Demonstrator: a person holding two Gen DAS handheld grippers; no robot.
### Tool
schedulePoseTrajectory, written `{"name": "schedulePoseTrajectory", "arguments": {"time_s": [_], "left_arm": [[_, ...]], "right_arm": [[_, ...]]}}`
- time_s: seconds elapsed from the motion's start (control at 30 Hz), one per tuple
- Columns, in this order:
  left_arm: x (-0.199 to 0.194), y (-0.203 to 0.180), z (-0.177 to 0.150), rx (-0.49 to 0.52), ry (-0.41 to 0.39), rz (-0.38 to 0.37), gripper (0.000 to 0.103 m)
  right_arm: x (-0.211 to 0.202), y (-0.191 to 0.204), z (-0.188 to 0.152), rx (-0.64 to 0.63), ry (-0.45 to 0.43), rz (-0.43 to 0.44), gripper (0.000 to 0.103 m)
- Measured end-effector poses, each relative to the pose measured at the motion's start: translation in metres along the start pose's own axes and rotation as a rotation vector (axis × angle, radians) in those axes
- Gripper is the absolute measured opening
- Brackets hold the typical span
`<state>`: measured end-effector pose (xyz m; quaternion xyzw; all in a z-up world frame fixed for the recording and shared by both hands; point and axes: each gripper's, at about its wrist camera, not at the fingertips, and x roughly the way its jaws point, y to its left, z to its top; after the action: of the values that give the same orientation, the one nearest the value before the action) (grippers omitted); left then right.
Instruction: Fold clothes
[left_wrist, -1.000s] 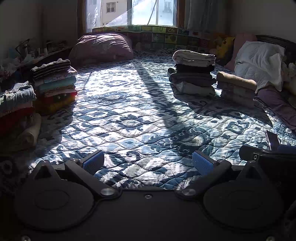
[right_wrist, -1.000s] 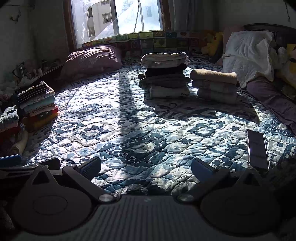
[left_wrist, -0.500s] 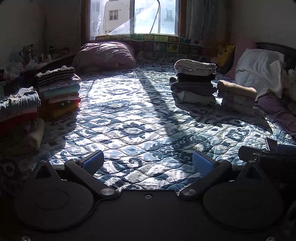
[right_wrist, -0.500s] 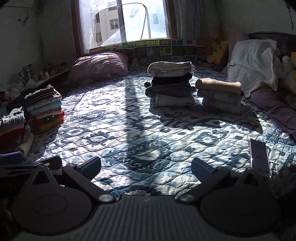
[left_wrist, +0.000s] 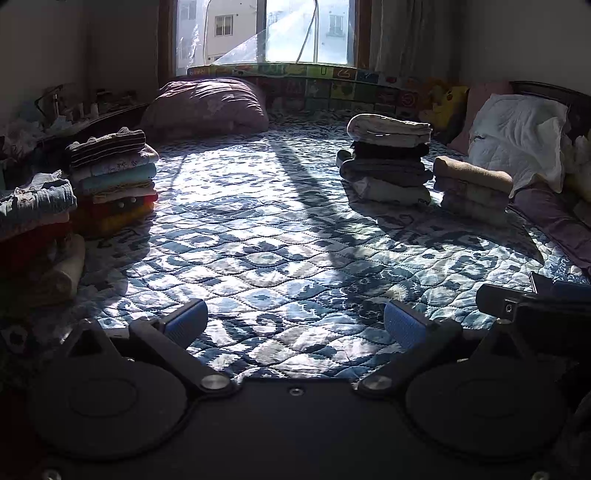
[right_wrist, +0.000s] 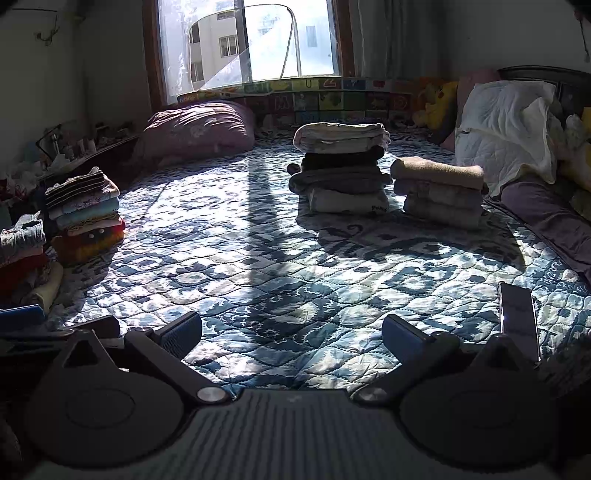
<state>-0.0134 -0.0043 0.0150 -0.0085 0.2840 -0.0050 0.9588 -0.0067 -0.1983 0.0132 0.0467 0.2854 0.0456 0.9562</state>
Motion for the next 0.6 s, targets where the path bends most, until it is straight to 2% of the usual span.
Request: {"name": "schedulePoseTrajectory", "arguments": {"time_s": [0.27,0.4,0.47,0.53,0.6], "left_arm": [[0.026,0.003,0.013,-0.03,0.011,-0.045,0.102],[0.047,-0.001,0.021,-0.057,-0.018,-0.051,0.102],[0.063,-0.004,0.027,-0.081,-0.024,-0.089,0.102],[0.083,-0.009,0.036,-0.111,0.017,-0.119,0.102],[0.107,-0.019,0.046,-0.103,0.098,-0.153,0.102]], "right_arm": [[0.03,-0.009,0.013,-0.011,0.031,-0.004,0.103],[0.055,-0.02,0.021,-0.003,0.049,-0.005,0.103],[0.07,-0.03,0.026,0.007,0.061,-0.006,0.103],[0.086,-0.042,0.031,0.013,0.07,-0.011,0.103],[0.104,-0.055,0.037,0.014,0.073,-0.029,0.103]]}}
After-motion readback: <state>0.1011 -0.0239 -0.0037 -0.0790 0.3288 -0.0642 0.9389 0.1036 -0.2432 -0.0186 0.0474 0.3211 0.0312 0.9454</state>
